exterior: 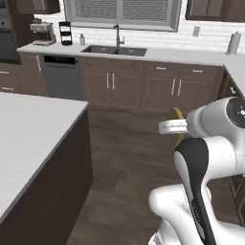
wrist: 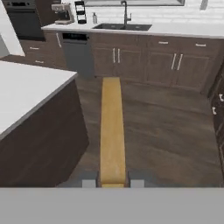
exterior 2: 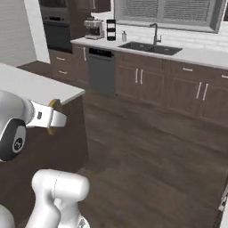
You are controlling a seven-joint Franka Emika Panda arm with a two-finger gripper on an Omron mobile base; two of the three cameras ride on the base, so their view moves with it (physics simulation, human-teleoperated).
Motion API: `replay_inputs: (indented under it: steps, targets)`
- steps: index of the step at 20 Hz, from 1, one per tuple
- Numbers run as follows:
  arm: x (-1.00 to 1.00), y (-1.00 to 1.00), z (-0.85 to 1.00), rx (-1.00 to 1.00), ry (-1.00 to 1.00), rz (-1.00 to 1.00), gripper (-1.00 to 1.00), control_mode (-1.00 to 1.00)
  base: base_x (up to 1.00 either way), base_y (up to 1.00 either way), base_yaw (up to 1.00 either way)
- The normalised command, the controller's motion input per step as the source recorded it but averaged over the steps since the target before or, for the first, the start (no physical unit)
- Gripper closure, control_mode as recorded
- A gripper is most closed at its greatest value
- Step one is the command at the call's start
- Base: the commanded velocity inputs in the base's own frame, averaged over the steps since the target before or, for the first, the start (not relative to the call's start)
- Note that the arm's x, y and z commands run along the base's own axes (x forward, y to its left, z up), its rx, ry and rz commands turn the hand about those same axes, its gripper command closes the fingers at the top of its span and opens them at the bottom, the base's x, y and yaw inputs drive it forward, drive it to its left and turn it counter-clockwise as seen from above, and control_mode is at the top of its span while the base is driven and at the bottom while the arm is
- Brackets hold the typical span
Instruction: Start the toaster. Once the lever pops up, take the bread to the plate on the dining counter.
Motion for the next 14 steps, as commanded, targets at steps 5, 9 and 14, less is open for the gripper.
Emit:
replay_inputs:
  steps: [5,9,14]
  targets:
    - [0.0,0.0,0.0,0.0,0.0,0.0,1.0,1.0,0.04,0.1,0.99]
    - [0.0,0.0,0.0,0.0,0.0,0.0,1.0,1.0,0.1,0.18,0.92]
    - [0.0,0.0,0.0,0.0,0.0,0.0,1.0,1.0,0.09,0.17,0.85]
